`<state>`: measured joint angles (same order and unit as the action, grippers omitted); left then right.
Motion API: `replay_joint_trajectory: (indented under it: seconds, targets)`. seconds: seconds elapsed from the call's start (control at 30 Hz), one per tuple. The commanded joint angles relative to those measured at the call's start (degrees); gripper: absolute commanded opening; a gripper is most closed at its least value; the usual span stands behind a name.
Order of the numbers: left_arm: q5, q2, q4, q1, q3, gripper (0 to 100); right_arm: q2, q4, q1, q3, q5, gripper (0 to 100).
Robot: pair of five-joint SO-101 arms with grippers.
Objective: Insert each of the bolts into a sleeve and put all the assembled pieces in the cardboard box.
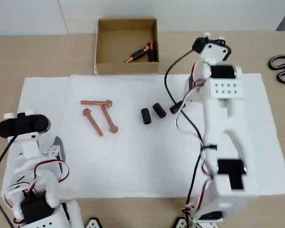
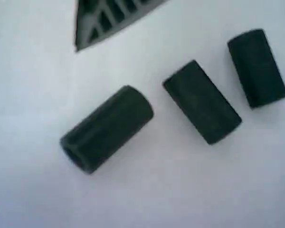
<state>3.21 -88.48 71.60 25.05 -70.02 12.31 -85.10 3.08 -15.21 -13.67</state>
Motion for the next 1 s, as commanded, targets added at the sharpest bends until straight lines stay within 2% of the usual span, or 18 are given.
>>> replay_joint_trajectory:
  seconds: [0.0, 0.23, 0.57, 0.77, 0.97]
  targets:
    - [0.44, -0.44, 0.26, 0.0, 0.22, 17, 4.97, -7.34, -0.13, -13.1, -2.11, 21.2]
    - [0.44, -0.44, 0.26, -0.26, 0.22, 17, 8.31, -8.66, 0.04, -15.21, -0.79, 21.2]
    - [0.44, -0.44, 0.26, -0.26, 0.22, 17, 15.16, -2.77, 7.16, -15.3, -1.32, 21.2]
    - [0.44, -0.44, 0.26, -0.26, 0.22, 17, 16.84, 1.8, 6.99, -15.3, -13.19, 21.2]
    - [0.44, -0.44, 0.26, -0.26, 0.22, 17, 17.1, 1.36, 7.08, -15.03, -13.8, 21.2]
